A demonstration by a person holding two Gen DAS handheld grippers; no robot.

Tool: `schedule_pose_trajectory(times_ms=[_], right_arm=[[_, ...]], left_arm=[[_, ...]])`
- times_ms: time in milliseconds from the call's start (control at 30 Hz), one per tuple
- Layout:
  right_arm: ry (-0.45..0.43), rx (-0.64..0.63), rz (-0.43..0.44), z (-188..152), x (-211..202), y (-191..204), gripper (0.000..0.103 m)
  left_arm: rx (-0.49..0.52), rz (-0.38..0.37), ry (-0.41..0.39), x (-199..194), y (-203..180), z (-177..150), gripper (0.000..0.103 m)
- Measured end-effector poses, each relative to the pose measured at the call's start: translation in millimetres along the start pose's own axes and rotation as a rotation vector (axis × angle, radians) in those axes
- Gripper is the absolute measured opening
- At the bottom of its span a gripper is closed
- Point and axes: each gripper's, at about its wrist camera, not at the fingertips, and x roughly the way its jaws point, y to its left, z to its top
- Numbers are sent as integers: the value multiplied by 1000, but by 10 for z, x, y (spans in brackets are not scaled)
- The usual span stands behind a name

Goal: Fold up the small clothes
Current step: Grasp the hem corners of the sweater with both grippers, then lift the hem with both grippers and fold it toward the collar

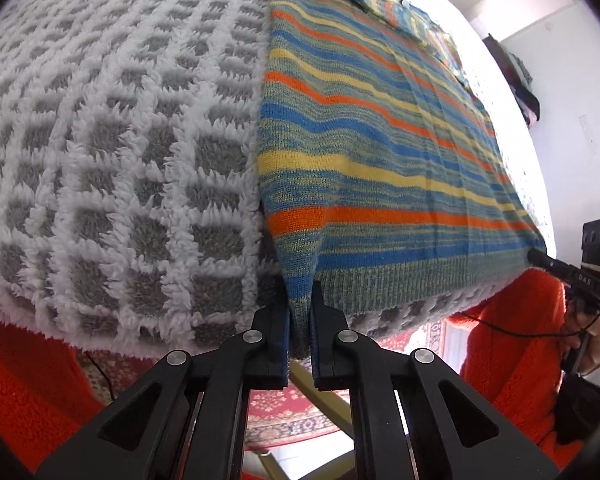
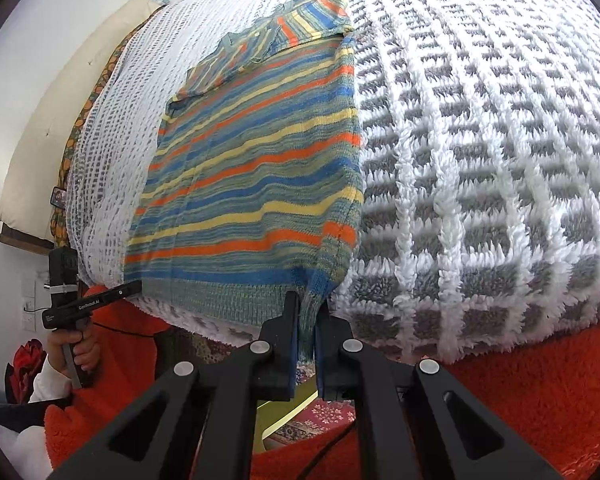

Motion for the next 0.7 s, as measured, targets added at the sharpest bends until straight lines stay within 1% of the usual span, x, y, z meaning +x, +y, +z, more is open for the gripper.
schedule_pose_trajectory(times_ms=[167,267,300,367,500,600,633,700], right_arm=[[3,-9,-3,0,-22,26,7],[15,-39,-11,-17,-50,93,7],[20,-50,-15,-35,-57,129,7],[33,-73,-23,-68,-69,174,7],[70,-100,-26,-176,-79,240,6],[103,-125,-29,-271,-105,267,6],[108,-125,-27,-292,-123,272,6],[107,-108,-1,-290,-168,252,5]], left_arm=[[-8,-35,-12,-74,-1,-36,4],[16,-52,-14,-210,-65,-123,4],[36,-59,-11,-221,-121,-171,3],[46,-65,-4,-277,-130,-175,3],[78,-84,25,-363,-176,-297,3],[97,-83,46,-416,-203,-368,3],[98,-85,50,-436,-175,-389,3],[64,-108,47,-494,-111,-358,3]])
